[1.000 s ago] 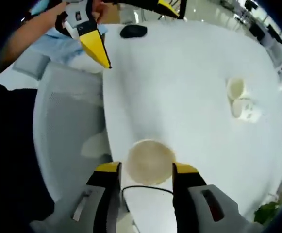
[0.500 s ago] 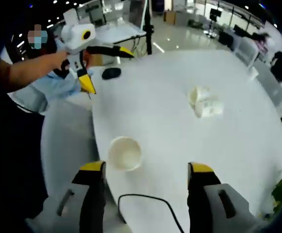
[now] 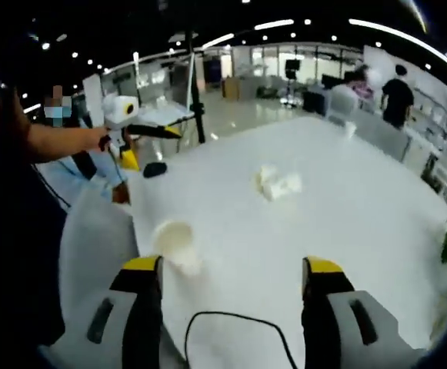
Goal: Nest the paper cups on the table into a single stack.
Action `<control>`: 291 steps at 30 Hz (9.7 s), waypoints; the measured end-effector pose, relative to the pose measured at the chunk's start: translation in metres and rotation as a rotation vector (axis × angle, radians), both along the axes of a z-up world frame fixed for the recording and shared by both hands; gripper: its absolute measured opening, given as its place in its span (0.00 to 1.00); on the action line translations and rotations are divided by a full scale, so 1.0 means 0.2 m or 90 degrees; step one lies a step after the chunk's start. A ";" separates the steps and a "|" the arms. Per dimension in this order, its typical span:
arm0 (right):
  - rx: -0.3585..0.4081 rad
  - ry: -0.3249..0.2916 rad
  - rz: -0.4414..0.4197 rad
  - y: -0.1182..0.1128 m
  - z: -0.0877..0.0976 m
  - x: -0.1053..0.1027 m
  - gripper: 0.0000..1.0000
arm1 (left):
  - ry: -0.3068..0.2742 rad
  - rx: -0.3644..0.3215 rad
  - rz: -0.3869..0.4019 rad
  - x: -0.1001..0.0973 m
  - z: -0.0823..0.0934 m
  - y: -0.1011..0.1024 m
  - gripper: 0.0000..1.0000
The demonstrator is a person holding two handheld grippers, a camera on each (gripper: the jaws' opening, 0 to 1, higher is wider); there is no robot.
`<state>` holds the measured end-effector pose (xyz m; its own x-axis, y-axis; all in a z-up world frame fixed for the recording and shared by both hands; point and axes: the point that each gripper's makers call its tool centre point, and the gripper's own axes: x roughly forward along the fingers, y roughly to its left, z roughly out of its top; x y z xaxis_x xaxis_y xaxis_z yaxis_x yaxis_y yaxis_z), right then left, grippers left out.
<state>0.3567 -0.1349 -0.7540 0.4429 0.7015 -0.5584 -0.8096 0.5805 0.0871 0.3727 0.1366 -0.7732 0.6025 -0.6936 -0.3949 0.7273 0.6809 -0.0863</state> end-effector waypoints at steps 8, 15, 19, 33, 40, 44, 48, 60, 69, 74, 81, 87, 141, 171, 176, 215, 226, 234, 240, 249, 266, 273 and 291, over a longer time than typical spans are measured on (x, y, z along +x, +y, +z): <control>0.059 -0.097 -0.064 -0.15 0.01 0.03 0.94 | 0.002 -0.006 0.016 -0.01 0.00 0.03 0.98; 0.069 -0.094 -0.080 -0.19 -0.06 0.04 1.00 | -0.001 0.002 0.045 -0.03 -0.05 0.09 0.98; 0.074 -0.098 -0.088 -0.19 -0.08 0.05 1.00 | 0.001 0.001 0.051 -0.04 -0.05 0.11 0.98; 0.085 -0.110 -0.097 -0.19 -0.06 0.08 1.00 | 0.007 0.003 0.060 0.00 -0.11 0.10 0.98; 0.089 -0.109 -0.101 -0.18 -0.07 0.08 1.00 | 0.015 0.005 0.057 0.08 -0.14 0.08 0.98; 0.093 -0.109 -0.110 -0.19 -0.07 0.07 1.00 | 0.009 0.011 0.050 0.14 -0.12 0.04 0.98; 0.097 -0.106 -0.115 -0.19 -0.08 0.06 1.00 | 0.004 0.019 0.039 0.21 -0.12 0.01 0.98; 0.110 -0.101 -0.130 -0.19 -0.09 0.04 1.00 | 0.043 0.041 0.026 0.40 -0.13 -0.12 0.98; 0.110 -0.089 -0.138 -0.21 -0.13 0.00 1.00 | 0.078 0.045 0.016 0.50 -0.13 -0.27 0.98; 0.112 -0.088 -0.145 -0.23 -0.13 0.01 1.00 | 0.106 0.052 0.000 0.54 -0.12 -0.36 0.98; 0.116 -0.084 -0.150 -0.24 -0.14 0.01 1.00 | 0.126 0.060 -0.008 0.66 -0.07 -0.47 0.98; 0.121 -0.081 -0.149 -0.23 -0.15 0.01 1.00 | 0.164 0.084 -0.006 0.77 -0.08 -0.54 0.98; 0.138 -0.033 -0.139 -0.13 -0.26 0.00 0.98 | 0.322 0.221 0.050 1.10 -0.61 -0.74 0.66; 0.147 -0.020 -0.147 -0.25 -0.35 -0.23 0.97 | 0.321 0.208 0.029 0.95 -0.72 -0.95 0.46; 0.145 -0.021 -0.146 -0.23 -0.33 -0.22 0.97 | 0.274 0.185 -0.004 0.92 -0.65 -1.01 0.44; 0.130 -0.025 -0.133 -0.15 -0.24 -0.14 0.97 | 0.011 -0.036 -0.068 1.17 -0.01 -1.03 0.44; 0.125 -0.031 -0.125 -0.10 -0.24 -0.13 0.97 | -0.060 -0.096 -0.073 1.21 0.13 -0.94 0.43; 0.120 -0.040 -0.130 -0.11 -0.24 -0.12 1.00 | -0.083 -0.112 -0.085 1.19 0.18 -0.94 0.43; 0.116 -0.057 -0.139 -0.14 -0.24 -0.10 1.00 | -0.091 -0.119 -0.088 1.17 0.20 -0.95 0.43; 0.095 -0.167 -0.116 -0.15 -0.18 -0.08 1.00 | -0.106 -0.110 -0.101 1.12 0.22 -0.95 0.43; 0.085 -0.158 -0.080 -0.22 -0.16 -0.06 1.00 | -0.114 -0.110 -0.116 0.90 0.25 -0.87 0.44; 0.087 -0.156 -0.067 -0.22 -0.14 -0.05 1.00 | -0.122 -0.103 -0.128 0.82 0.28 -0.86 0.43; 0.089 -0.147 -0.061 -0.21 -0.15 -0.12 1.00 | -0.134 -0.117 -0.134 0.65 0.35 -0.85 0.43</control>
<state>0.3323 -0.1759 -0.7831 0.6155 0.7128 -0.3363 -0.7588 0.6512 -0.0084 0.5021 -0.0343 -0.7034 0.4932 -0.8594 -0.1345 0.8652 0.5007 -0.0270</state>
